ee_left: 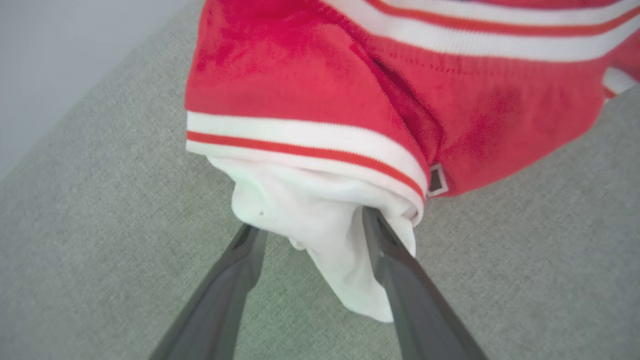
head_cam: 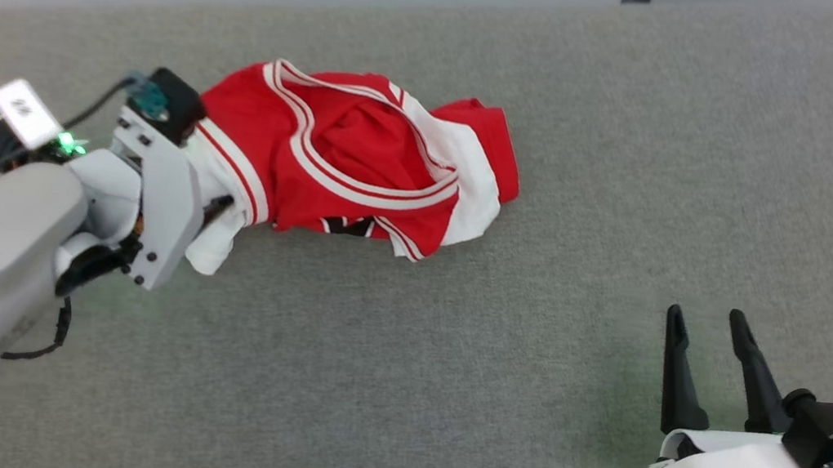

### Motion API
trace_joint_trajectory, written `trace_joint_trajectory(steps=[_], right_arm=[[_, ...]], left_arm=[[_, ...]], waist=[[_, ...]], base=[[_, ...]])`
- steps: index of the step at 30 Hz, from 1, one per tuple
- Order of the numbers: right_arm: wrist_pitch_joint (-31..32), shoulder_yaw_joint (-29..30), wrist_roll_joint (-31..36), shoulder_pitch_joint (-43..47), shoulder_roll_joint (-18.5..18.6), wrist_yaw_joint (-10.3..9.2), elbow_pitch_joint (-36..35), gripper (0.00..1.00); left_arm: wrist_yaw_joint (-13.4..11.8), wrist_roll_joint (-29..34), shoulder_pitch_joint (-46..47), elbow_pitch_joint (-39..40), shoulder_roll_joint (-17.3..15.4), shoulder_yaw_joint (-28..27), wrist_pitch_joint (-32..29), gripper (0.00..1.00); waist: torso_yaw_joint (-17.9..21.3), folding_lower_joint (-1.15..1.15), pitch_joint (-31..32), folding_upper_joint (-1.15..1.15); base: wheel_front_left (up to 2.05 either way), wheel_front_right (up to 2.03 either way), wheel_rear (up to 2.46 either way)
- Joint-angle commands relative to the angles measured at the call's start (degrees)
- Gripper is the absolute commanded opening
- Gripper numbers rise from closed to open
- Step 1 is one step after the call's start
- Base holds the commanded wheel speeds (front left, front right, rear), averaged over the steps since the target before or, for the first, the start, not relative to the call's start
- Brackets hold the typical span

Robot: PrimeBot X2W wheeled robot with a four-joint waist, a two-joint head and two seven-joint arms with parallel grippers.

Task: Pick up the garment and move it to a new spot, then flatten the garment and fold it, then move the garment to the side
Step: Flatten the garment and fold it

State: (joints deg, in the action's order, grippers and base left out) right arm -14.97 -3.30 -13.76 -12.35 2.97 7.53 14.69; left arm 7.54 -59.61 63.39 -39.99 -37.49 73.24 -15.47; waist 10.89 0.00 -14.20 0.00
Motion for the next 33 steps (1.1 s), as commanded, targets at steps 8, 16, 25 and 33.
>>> trace_joint_trajectory(steps=[8, 16, 25, 33], right_arm=[[-0.3, 0.0, 4.6, 0.6, 0.0, -0.08, 1.9, 1.0], [8.0, -5.2, 5.4, -2.9, 5.5, -0.08, 4.3, 1.0], [24.2, -12.9, -1.8, -10.0, 15.5, -0.08, 2.9, 1.0], [39.6, -17.4, -10.6, -18.8, 22.3, -0.08, 3.9, 1.0]], left_arm=[[-0.1, -6.9, -5.2, 2.2, -1.5, -3.8, 11.1, 1.0], [-6.1, -8.6, -16.2, 6.9, -0.2, -8.7, 28.7, 1.0], [-17.1, 3.9, -36.6, 23.0, 4.4, -34.0, 30.6, 1.0], [-17.1, 22.1, -52.9, 35.2, 11.3, -51.3, 30.6, 1.0]], waist=[[-5.6, 0.0, 5.3, 0.0], [-12.4, 0.0, 6.8, 0.0], [-19.3, 0.0, 5.5, 0.0], [-22.3, 0.0, 2.6, 0.0]], base=[[0.0, 0.0, 0.0], [0.0, 0.0, 0.0], [0.0, 0.0, 0.0], [0.0, 0.0, 0.0]])
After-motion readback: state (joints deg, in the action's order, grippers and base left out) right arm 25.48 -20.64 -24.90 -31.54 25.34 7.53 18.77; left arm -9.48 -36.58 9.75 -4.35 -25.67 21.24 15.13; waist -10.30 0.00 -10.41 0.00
